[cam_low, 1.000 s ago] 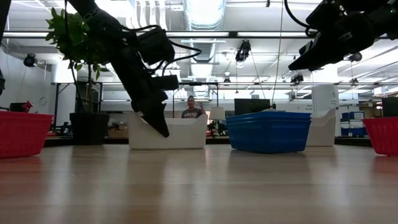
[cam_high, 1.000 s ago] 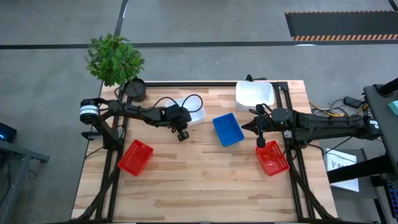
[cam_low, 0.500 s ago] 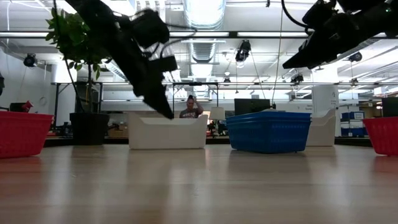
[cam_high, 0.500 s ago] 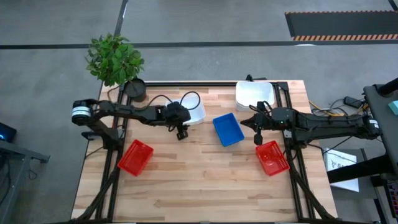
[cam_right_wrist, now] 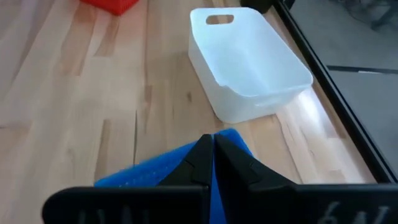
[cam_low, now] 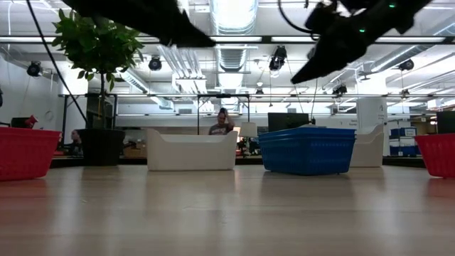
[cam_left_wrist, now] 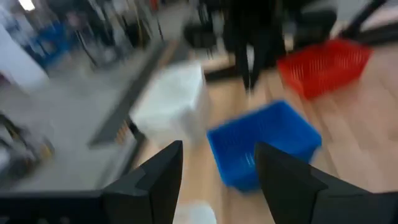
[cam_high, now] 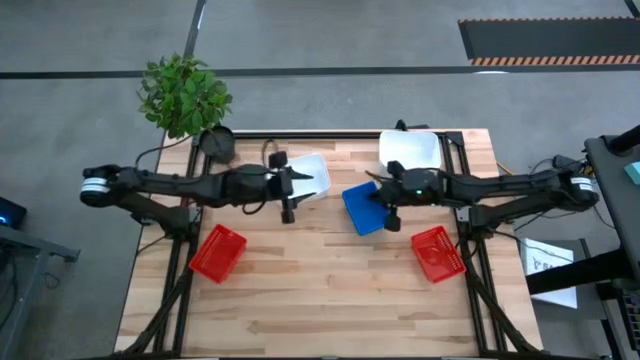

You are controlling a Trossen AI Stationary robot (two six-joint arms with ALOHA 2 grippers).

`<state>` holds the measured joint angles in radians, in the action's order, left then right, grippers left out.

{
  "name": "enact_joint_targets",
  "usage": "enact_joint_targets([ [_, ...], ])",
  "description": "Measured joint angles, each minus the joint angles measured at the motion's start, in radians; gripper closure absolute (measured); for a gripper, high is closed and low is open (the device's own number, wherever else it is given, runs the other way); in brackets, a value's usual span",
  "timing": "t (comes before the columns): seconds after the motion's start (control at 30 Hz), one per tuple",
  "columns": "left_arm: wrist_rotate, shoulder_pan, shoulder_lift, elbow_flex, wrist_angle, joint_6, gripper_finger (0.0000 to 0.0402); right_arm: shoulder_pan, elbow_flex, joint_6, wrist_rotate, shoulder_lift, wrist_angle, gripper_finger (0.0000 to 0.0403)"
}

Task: Stack baskets by color
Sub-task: Stack the left white bin on the stacked white bin

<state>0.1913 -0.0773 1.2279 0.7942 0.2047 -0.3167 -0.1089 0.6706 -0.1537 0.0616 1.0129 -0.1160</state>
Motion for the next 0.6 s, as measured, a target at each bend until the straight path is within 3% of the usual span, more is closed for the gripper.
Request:
enact_joint_targets([
  [0.1, 0.001, 0.0, -0.037, -0.028, 0.127, -0.033, 0.0219, 0.0, 0.074, -0.004, -0.006, 0.088, 0.0, 0.0393],
  [0.23, 0.0, 0.001, -0.069, -0.041, 0.149, -0.031, 0.0219, 0.0, 0.173, -0.015, -0.017, 0.2, -0.001, 0.0376],
  [0.6, 0.0, 0.029, -0.172, -0.083, 0.153, -0.003, 0.0219, -0.001, 0.462, -0.088, -0.016, 0.531, -0.009, 0.0266],
])
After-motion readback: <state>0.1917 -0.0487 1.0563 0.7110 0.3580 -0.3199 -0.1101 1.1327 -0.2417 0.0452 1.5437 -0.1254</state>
